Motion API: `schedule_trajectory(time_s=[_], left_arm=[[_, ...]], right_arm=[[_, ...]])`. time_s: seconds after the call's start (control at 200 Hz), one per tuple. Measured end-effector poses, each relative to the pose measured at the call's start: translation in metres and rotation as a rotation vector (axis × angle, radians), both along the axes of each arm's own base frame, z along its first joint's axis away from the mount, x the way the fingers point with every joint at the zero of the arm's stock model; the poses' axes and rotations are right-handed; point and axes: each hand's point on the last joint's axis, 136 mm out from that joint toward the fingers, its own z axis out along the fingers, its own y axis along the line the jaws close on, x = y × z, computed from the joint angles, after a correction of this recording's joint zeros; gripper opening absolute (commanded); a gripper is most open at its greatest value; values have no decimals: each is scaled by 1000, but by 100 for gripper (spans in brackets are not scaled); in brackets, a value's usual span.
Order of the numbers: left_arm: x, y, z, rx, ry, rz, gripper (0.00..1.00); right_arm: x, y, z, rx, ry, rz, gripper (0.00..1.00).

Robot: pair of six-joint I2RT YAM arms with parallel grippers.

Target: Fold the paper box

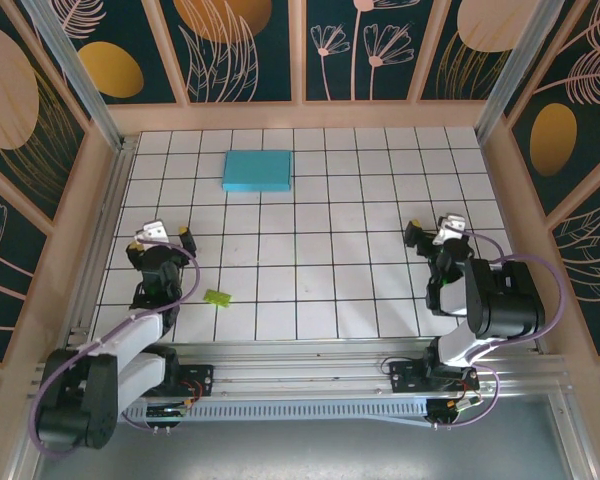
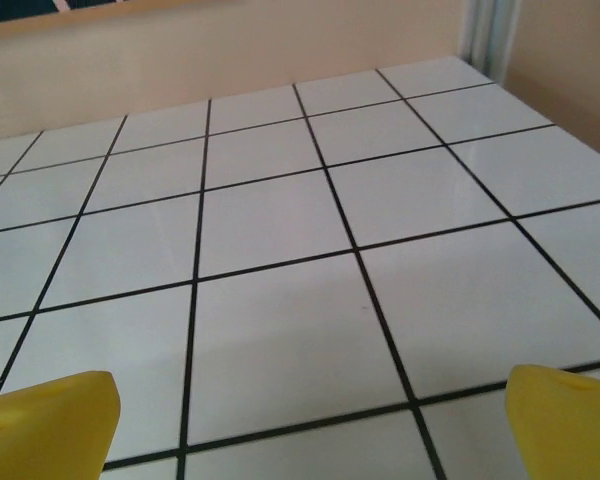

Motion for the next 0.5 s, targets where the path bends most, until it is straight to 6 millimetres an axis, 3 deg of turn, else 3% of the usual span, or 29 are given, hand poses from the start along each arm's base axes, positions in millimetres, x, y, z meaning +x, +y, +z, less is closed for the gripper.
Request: schedule_trajectory(time_s=[0.315,0.405,0.501], left_arm=[[42,-19,-16,50,-5,-122,99],[54,-11,-13,28,-33,-132,99],[51,3,-15,9,-66,-118,99]], right_arm=[[4,11,20,22,-85,63,99],[4,11,21,22,-91,63,99],[4,11,22,22,-92,63,99]])
